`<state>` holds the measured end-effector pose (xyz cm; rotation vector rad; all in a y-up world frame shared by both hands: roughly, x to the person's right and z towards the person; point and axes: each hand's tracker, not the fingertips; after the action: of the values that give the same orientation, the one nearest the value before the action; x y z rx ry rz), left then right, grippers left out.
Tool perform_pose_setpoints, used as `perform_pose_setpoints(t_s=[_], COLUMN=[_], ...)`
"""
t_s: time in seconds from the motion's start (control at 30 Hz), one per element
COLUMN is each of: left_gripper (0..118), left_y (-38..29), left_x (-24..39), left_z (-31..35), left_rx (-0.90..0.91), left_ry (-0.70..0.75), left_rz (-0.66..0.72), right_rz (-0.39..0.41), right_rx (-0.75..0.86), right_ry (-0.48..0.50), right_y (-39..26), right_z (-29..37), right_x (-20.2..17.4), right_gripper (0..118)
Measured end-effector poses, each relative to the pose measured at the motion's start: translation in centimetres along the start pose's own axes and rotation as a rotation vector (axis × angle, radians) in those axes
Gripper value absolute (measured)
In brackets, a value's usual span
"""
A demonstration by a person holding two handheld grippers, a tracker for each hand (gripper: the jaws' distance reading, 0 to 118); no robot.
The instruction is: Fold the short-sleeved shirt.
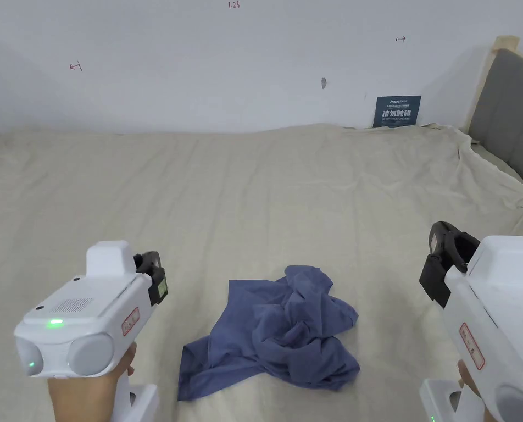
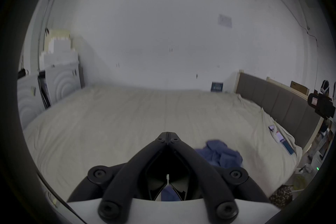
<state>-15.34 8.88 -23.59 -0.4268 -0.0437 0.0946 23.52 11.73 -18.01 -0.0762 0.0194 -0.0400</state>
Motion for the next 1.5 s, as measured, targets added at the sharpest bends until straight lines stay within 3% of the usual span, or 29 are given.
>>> perform_pose_setpoints(t_s=[0.37, 0.4, 0.47, 0.53, 0.57, 0.63, 0.83, 0.87, 0.97, 1.07, 1.1, 1.13, 1.43, 1.5], left_gripper=[1, 8, 35, 73, 81, 84, 82, 77, 44, 32, 22, 4, 2, 2], left_y=[-8.4, -9.3, -10.7, -11.9, -12.4, -13.1, -14.2, -14.3, -15.1, -15.0, -15.0, -14.9, -11.5, -10.5], left_x=[-1.0, -1.1, -1.2, -1.1, -1.0, -0.9, 0.2, 0.5, 1.8, 2.1, 2.2, 2.0, 0.1, -0.3], left_z=[-7.5, -7.8, -8.5, -8.9, -9.2, -9.9, -10.9, -11.0, -11.6, -11.6, -11.5, -11.4, -8.1, -7.5], left_rx=[-0.437, -0.465, -0.510, -0.547, -0.568, -0.610, -0.638, -0.635, -0.651, -0.644, -0.639, -0.626, -0.509, -0.492], left_ry=[-0.021, -0.021, 0.008, 0.026, 0.034, 0.047, 0.027, 0.024, 0.087, 0.066, 0.067, 0.038, -0.073, -0.088], left_rz=[0.154, 0.170, 0.166, 0.157, 0.157, 0.147, 0.123, 0.107, -0.039, -0.055, -0.062, -0.054, 0.074, 0.095], right_rz=[-0.003, -0.004, -0.003, -0.004, -0.004, -0.003, 0.002, 0.002, 0.001, 0.003, 0.006, 0.008, 0.022, 0.015], right_rx=[-0.060, -0.067, -0.079, -0.093, -0.099, -0.111, -0.133, -0.136, -0.145, -0.155, -0.161, -0.168, -0.414, -0.483], right_ry=[0.006, 0.006, 0.005, 0.007, 0.008, 0.012, 0.018, 0.017, 0.016, 0.017, 0.018, 0.018, 0.049, 0.050], right_y=[-2.1, -2.3, -2.7, -3.1, -3.2, -3.5, -3.8, -3.8, -4.0, -4.2, -4.4, -4.6, -7.6, -8.9], right_z=[-1.1, -1.2, -1.4, -1.6, -1.6, -1.7, -1.9, -1.9, -2.1, -2.3, -2.5, -2.7, -9.7, -12.1], right_x=[0.2, 0.2, 0.3, 0.4, 0.4, 0.4, 0.4, 0.4, 0.4, 0.4, 0.4, 0.4, 0.5, 0.6], right_gripper=[0, 0, 0, 0, 0, 0, 0, 0, 0, 0, 0, 0, 0, 9])
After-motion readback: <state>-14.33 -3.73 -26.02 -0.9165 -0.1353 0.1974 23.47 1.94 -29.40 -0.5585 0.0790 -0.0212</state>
